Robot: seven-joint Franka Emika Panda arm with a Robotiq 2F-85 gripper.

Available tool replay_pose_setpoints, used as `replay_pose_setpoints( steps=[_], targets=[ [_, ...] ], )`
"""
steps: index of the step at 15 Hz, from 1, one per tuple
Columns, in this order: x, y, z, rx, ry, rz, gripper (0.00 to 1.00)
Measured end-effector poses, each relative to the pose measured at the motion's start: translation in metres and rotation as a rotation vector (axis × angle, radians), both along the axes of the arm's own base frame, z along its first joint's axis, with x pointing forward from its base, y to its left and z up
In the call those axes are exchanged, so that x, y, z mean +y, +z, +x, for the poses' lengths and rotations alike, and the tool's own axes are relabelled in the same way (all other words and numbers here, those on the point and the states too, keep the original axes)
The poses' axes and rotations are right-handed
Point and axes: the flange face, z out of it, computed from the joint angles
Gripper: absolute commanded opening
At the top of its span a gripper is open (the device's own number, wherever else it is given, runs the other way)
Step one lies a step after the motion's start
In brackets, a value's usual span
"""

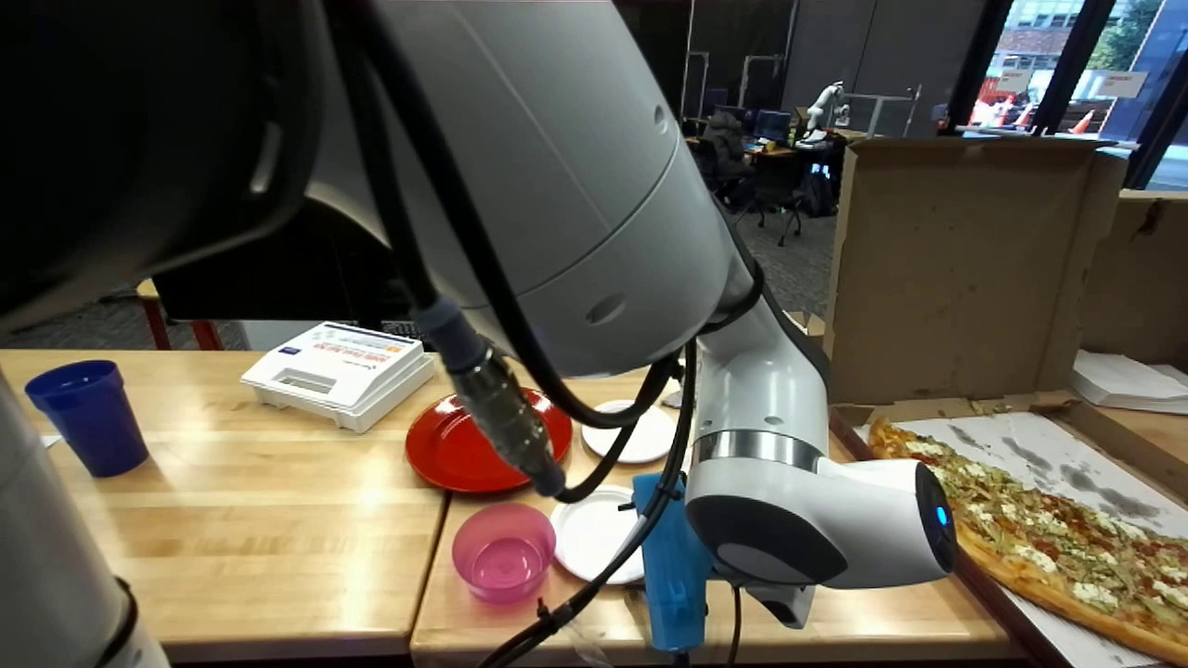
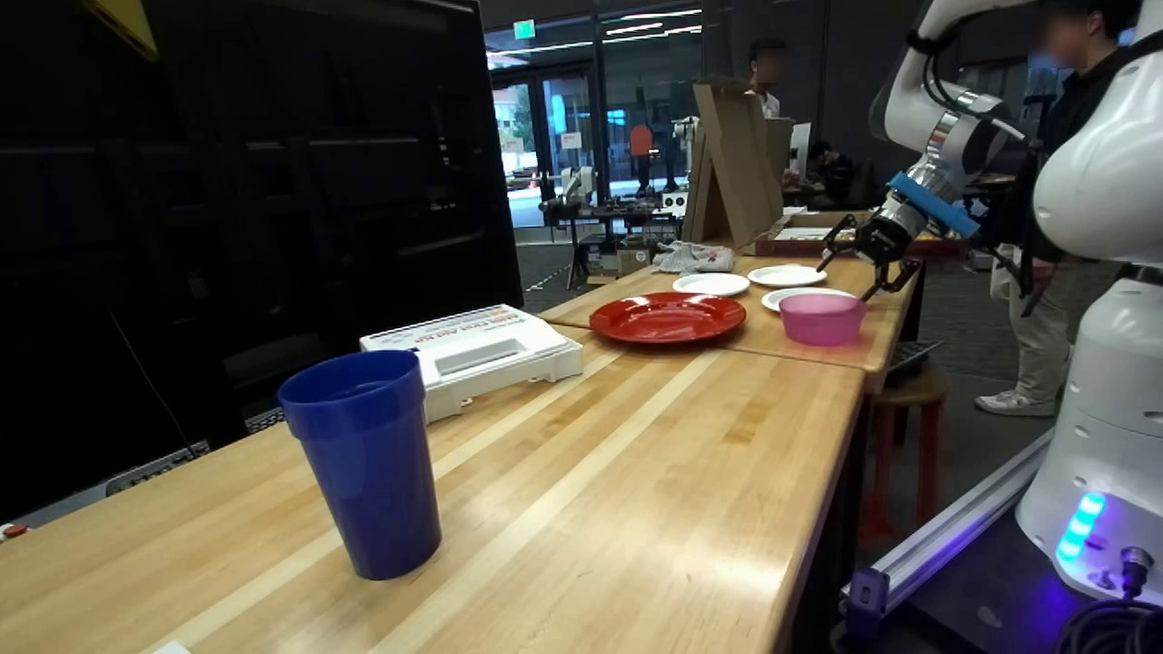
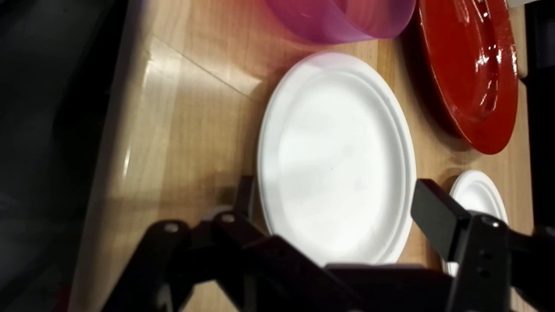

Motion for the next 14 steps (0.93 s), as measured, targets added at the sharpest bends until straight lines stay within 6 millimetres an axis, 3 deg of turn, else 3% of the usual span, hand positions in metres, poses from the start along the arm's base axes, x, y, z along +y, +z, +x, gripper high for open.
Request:
replay_pose_setpoints(
  steps=[1, 3, 5, 7, 11, 14],
  targets=[
    [-0.0001, -0.0006, 0.0004, 0.001, 0.003, 0.003, 0.81],
    [-0.0004, -0.0016, 0.0015, 0.002, 0.008, 0.006, 0.74],
    [-0.0008, -0.0027, 0.0025, 0.004, 0.011, 0.007, 0.58],
    [-0.0012, -0.0030, 0.0039, 0.005, 0.014, 0.010, 0.33],
    [-0.0024, -0.0047, 0.0052, 0.009, 0.016, 0.010, 0.02],
    [-0.0040, -0.0044, 0.0061, 0.008, 0.015, 0.008, 0.00]
  ],
)
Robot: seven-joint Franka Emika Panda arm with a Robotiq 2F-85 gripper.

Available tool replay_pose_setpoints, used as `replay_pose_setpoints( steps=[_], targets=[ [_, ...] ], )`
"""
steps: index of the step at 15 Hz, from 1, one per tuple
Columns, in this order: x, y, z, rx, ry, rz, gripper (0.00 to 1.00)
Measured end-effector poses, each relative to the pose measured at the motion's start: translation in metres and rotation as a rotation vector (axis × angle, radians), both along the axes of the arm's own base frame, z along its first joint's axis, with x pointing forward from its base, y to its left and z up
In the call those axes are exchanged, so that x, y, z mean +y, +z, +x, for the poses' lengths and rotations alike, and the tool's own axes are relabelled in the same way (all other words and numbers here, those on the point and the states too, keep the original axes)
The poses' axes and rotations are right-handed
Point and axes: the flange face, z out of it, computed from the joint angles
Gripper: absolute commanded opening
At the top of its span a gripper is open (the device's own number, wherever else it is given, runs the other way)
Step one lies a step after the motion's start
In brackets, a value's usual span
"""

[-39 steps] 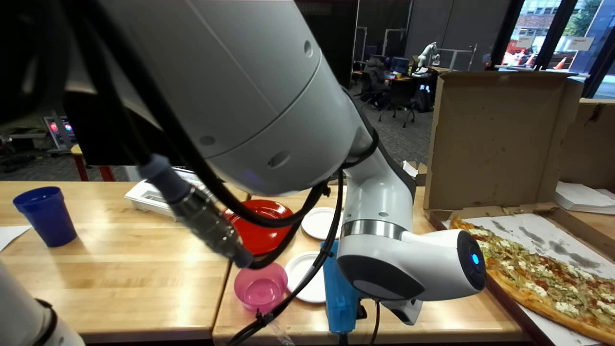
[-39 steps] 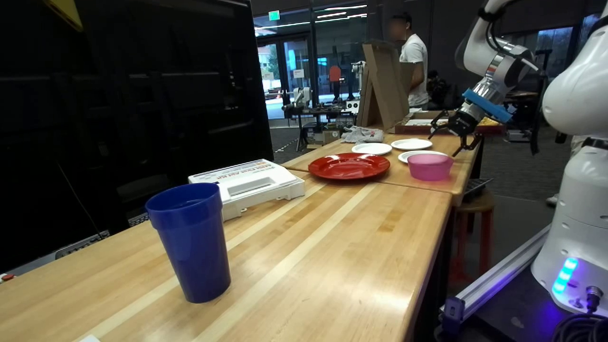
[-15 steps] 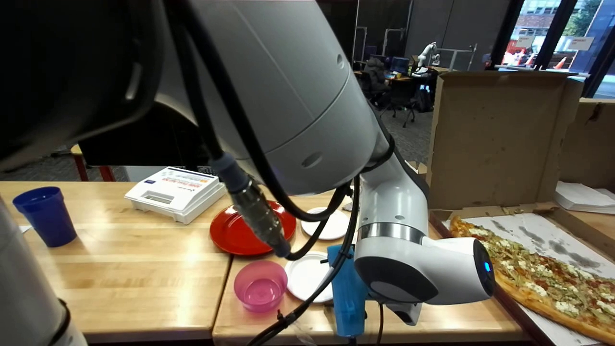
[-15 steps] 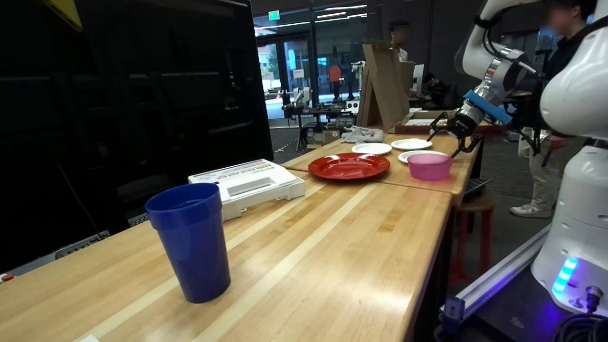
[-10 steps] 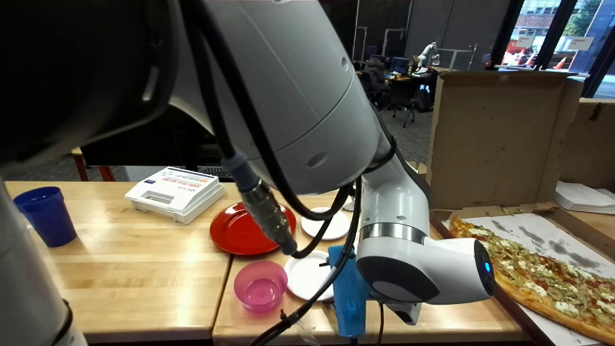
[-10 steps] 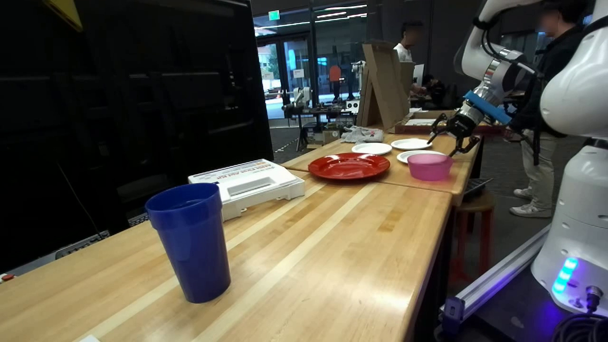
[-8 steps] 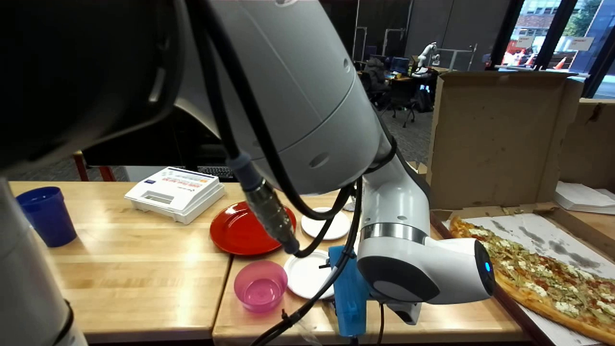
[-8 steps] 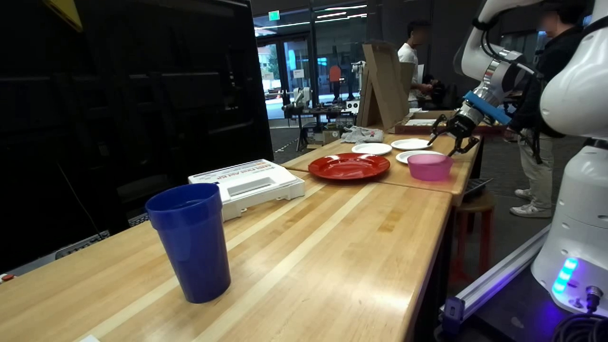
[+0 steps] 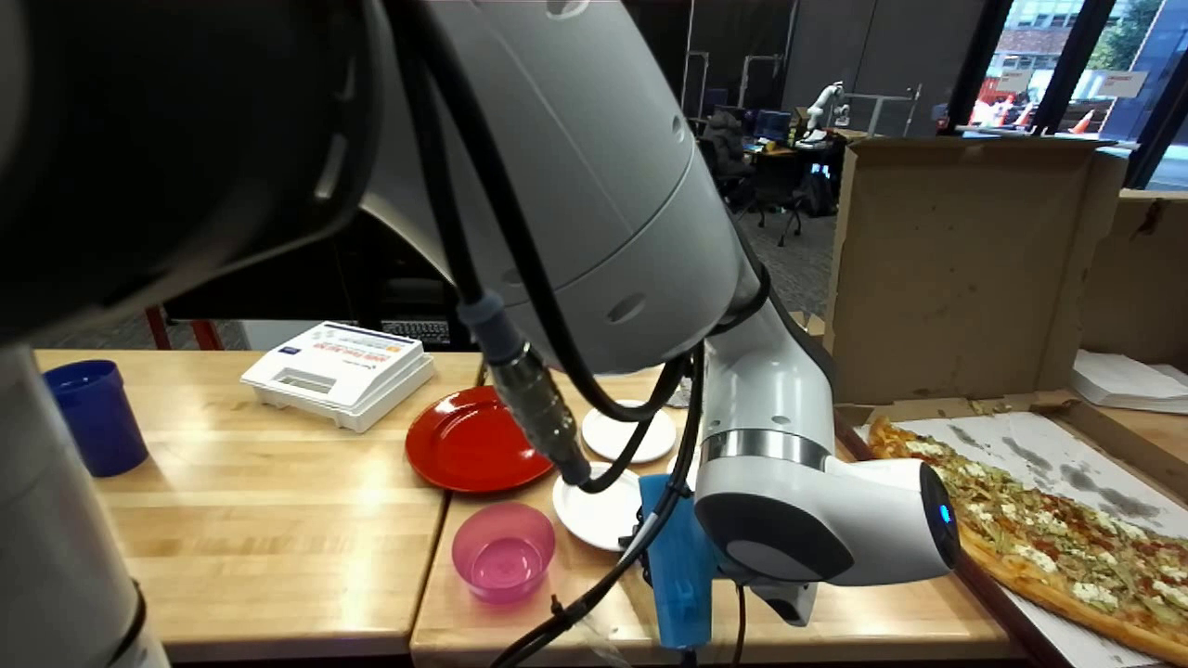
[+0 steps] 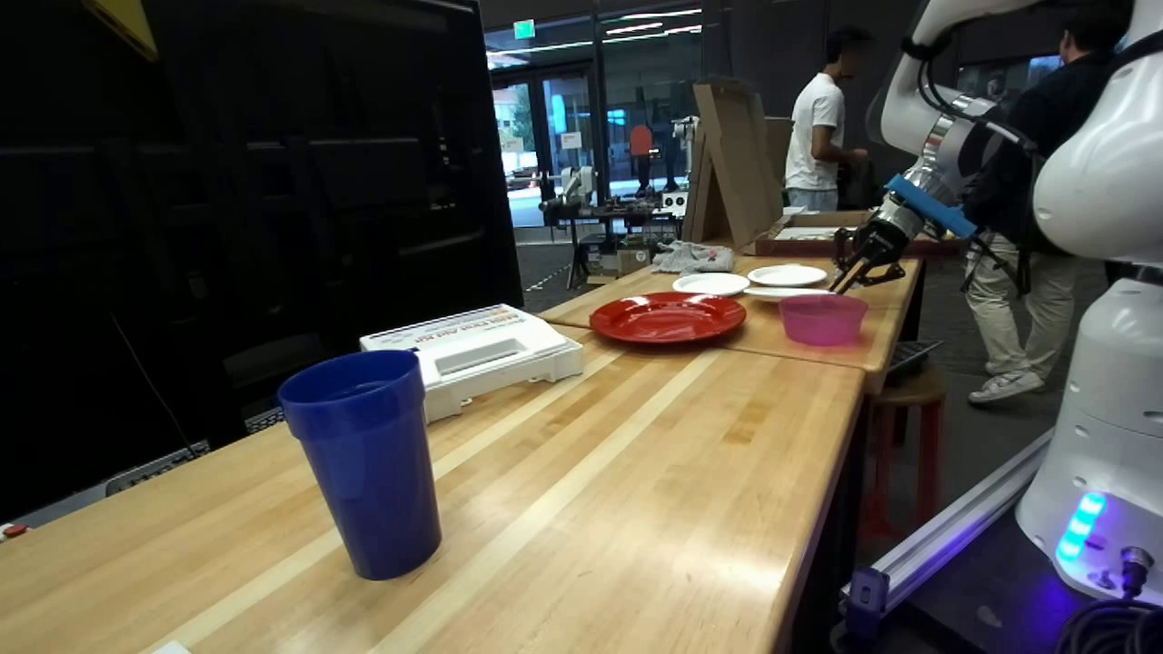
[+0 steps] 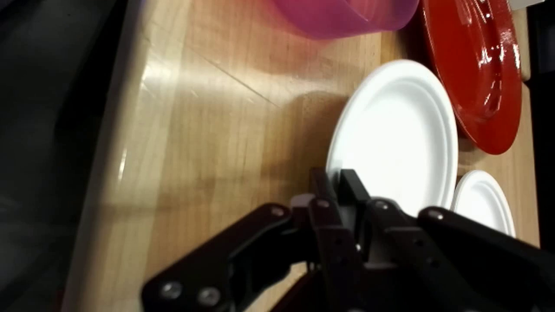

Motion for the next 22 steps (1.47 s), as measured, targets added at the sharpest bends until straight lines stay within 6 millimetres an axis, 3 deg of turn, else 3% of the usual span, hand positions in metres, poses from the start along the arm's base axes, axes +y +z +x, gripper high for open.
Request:
replay_pose_setpoints(
  steps=[14, 22],
  targets=[
    [-0.006, 0.003, -0.008, -0.030, 0.015, 0.022, 0.01],
    [0.009, 0.031, -0.017, -0.140, 0.075, 0.017, 0.01]
  ],
)
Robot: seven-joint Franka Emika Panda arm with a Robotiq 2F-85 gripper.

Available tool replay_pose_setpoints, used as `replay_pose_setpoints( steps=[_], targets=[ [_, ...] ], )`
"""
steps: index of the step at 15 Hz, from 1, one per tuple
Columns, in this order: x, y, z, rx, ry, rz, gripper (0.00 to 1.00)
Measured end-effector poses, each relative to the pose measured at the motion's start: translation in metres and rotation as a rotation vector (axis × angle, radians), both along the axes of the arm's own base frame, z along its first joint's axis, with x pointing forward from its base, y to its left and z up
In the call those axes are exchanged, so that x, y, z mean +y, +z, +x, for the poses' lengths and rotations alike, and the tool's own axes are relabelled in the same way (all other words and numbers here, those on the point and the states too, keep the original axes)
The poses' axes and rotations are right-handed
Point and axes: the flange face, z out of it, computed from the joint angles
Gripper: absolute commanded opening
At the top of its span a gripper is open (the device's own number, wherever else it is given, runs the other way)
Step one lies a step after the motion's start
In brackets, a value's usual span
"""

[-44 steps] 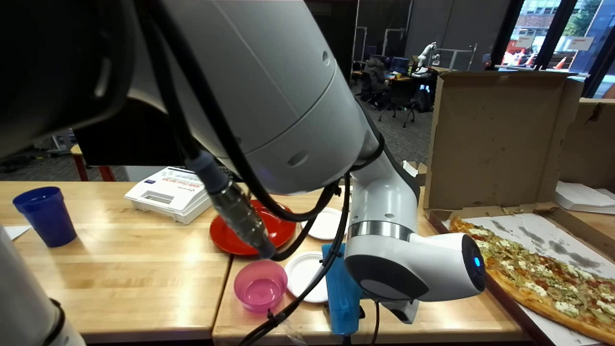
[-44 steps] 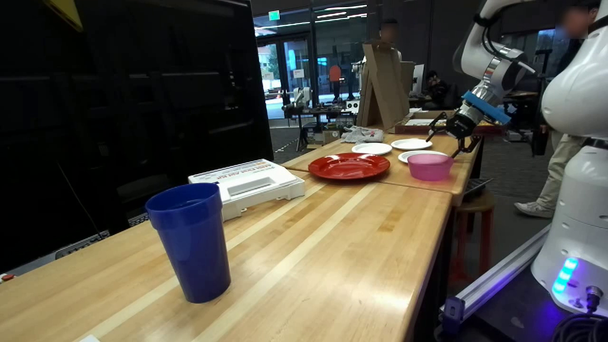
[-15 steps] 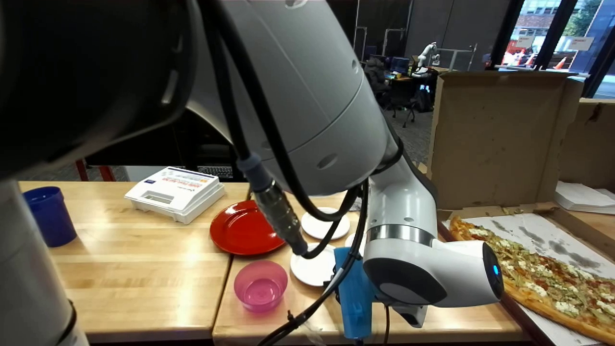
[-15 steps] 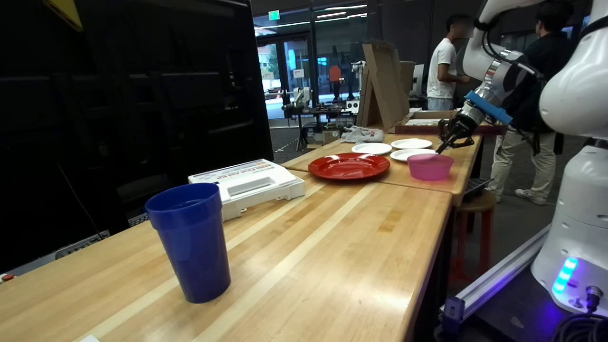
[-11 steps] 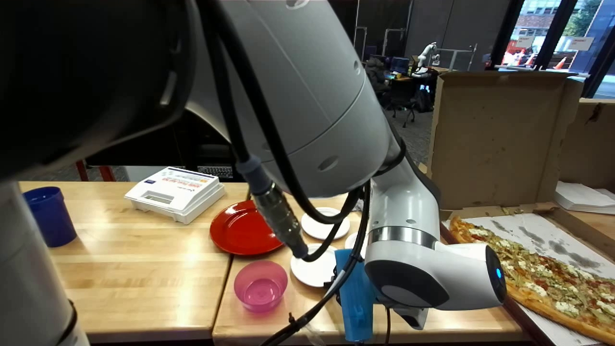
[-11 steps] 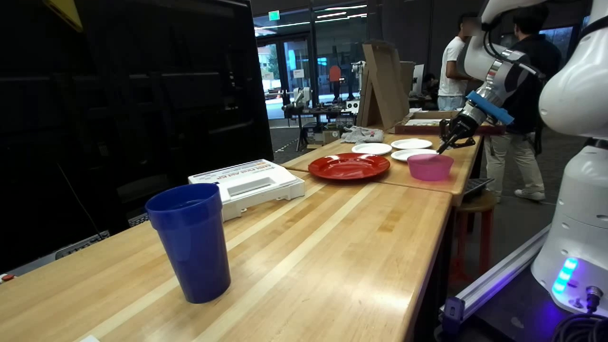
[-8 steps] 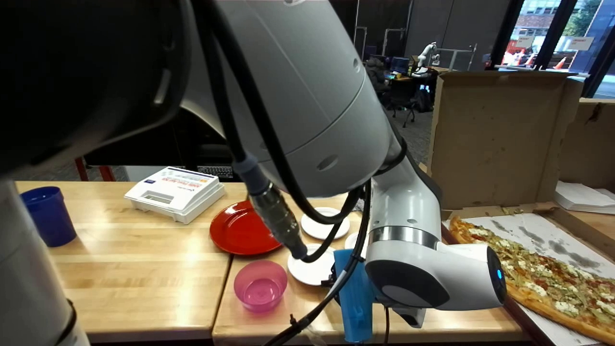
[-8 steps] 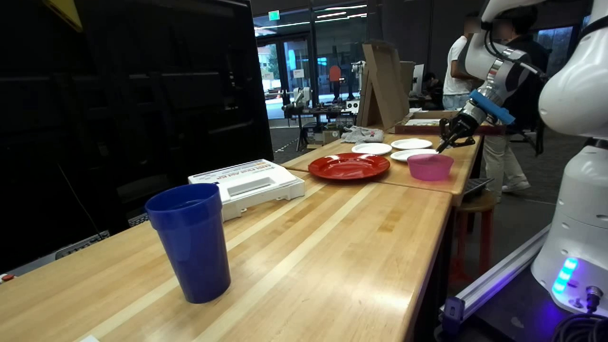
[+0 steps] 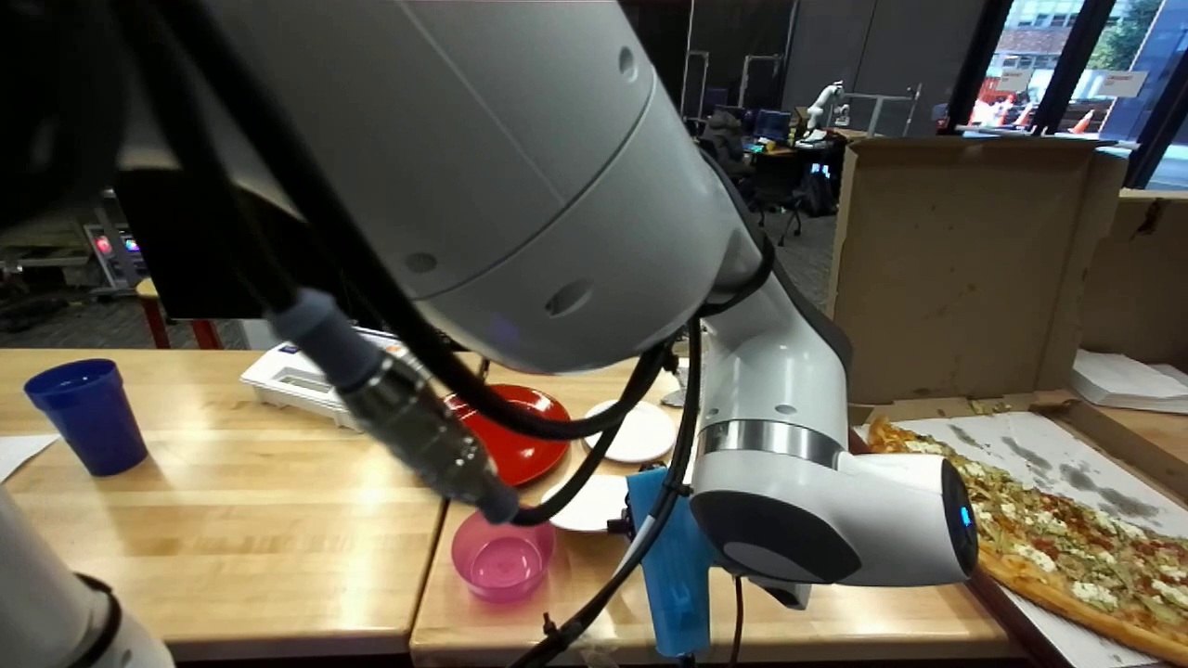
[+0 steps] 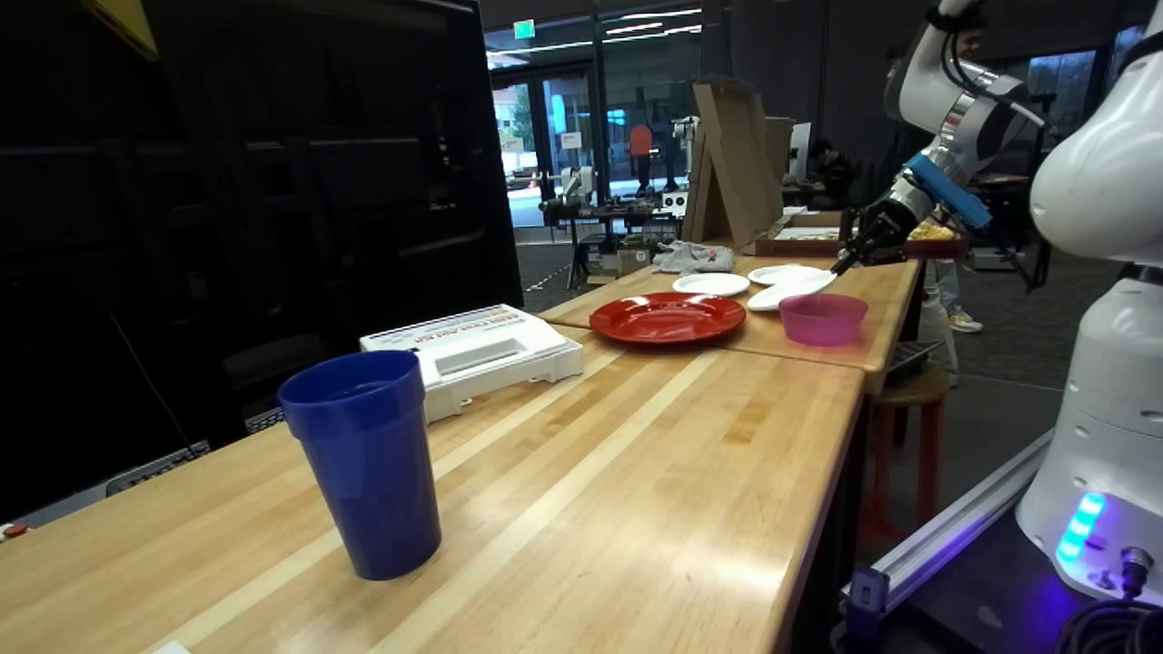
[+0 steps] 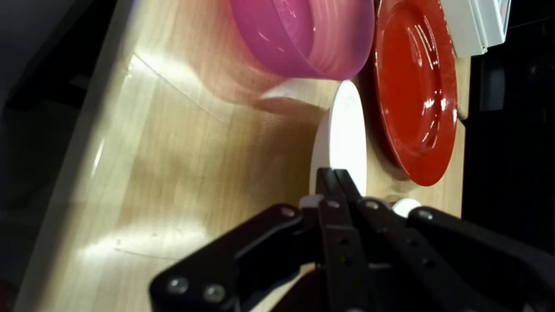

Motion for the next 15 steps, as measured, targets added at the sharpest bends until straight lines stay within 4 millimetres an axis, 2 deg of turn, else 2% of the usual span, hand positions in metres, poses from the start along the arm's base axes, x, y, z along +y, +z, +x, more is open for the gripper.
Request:
replay_pose_setpoints(
  steps=[7, 11, 15],
  targets=[
    [0.030, 0.037, -0.018, -0.118, -0.017, -0.097, 0.01],
    [0.062, 0.054, -0.024, -0.164, -0.030, -0.181, 0.01],
    [0.101, 0.072, -0.019, -0.174, -0.030, -0.215, 0.01]
  ],
)
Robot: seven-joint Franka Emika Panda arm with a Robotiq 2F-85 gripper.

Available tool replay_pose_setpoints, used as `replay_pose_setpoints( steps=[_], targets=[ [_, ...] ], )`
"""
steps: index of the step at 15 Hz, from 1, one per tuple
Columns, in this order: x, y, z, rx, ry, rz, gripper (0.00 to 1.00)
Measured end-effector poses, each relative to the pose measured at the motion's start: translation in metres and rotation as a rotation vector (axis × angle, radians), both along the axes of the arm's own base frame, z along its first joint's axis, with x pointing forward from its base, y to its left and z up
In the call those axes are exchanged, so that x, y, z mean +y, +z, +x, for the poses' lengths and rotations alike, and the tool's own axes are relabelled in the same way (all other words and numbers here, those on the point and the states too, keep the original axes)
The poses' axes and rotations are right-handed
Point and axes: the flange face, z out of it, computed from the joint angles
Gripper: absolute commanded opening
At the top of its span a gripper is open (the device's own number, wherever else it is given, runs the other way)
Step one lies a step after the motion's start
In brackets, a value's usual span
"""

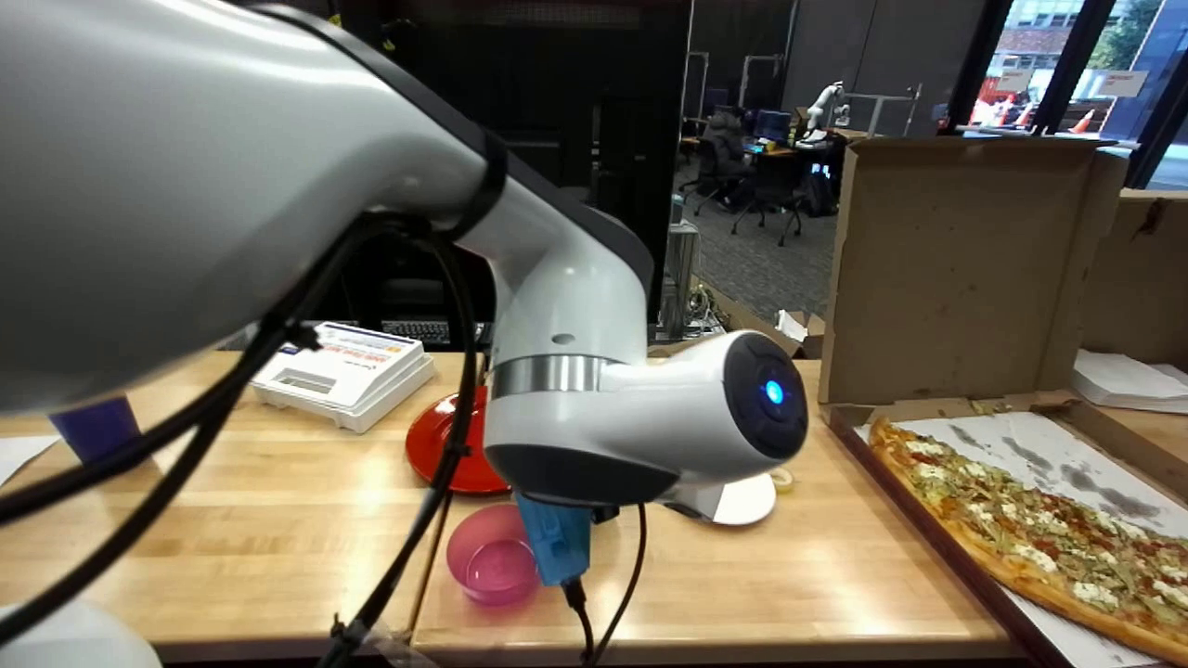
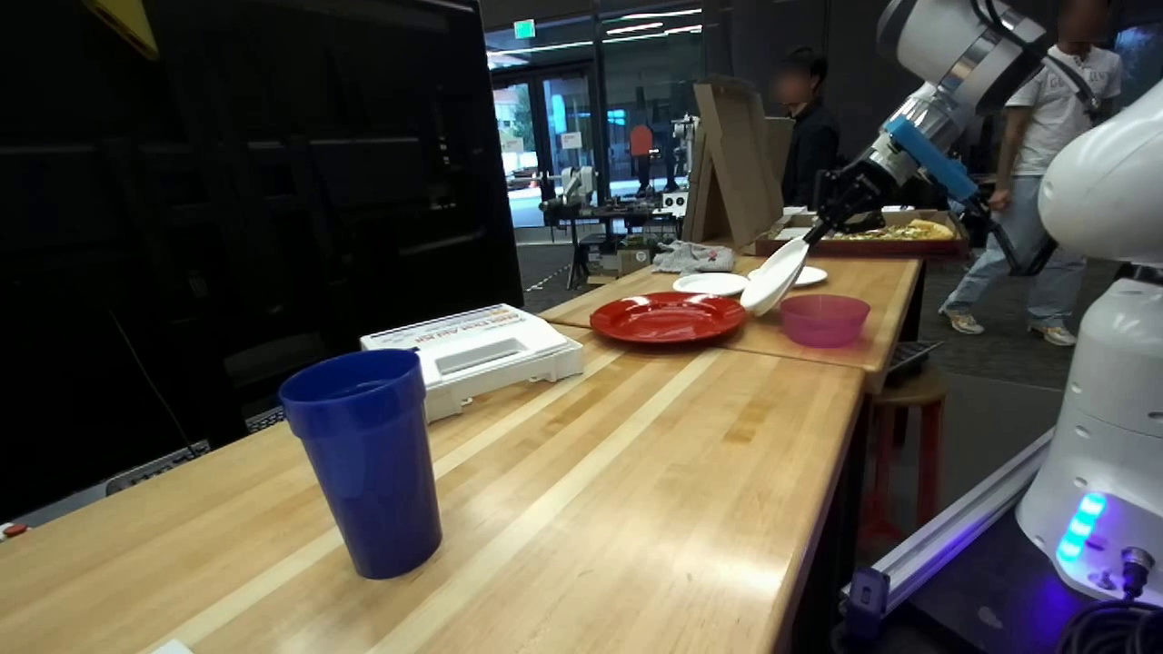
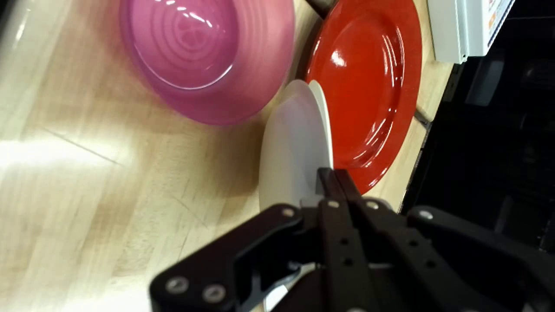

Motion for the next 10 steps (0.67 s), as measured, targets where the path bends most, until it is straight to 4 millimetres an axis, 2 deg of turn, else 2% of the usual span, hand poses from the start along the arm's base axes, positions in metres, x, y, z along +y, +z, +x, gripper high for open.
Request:
replay_pose_setpoints(
  steps=[4, 10],
  targets=[
    [0.033, 0.033, 0.016, -0.037, -0.018, -0.063, 0.01],
    [0.084, 0.072, 0.026, -0.078, -0.035, -0.132, 0.01]
  ],
)
